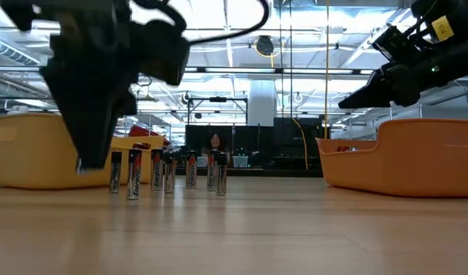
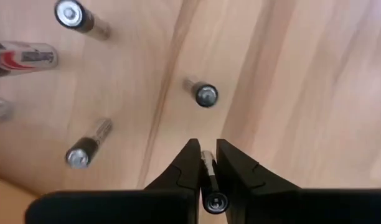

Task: Sort batteries
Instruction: Put the silver battery into the yellow bin

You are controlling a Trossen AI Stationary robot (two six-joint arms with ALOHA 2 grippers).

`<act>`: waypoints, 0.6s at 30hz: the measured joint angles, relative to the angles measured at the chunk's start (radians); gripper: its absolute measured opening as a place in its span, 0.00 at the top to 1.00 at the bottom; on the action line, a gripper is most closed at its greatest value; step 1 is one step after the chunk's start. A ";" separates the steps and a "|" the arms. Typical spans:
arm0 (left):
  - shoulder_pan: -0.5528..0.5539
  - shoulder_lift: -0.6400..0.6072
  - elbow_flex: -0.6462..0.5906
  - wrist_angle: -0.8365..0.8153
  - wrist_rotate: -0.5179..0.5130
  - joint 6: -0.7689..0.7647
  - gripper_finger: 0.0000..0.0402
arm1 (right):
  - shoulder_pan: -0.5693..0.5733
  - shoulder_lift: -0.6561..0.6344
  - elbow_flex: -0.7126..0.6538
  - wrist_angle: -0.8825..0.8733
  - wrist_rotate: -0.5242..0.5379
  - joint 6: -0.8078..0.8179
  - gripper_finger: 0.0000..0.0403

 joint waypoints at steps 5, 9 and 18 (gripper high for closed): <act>0.007 0.000 0.118 -0.214 0.009 0.010 0.91 | -0.015 0.000 0.000 0.030 -0.001 -0.043 1.00; 0.009 0.000 0.221 -0.446 -0.039 0.013 0.91 | -0.031 0.000 0.000 0.037 -0.006 -0.053 1.00; 0.068 0.000 0.213 -0.680 -0.189 0.038 0.89 | -0.033 0.000 0.000 0.029 -0.059 -0.031 1.00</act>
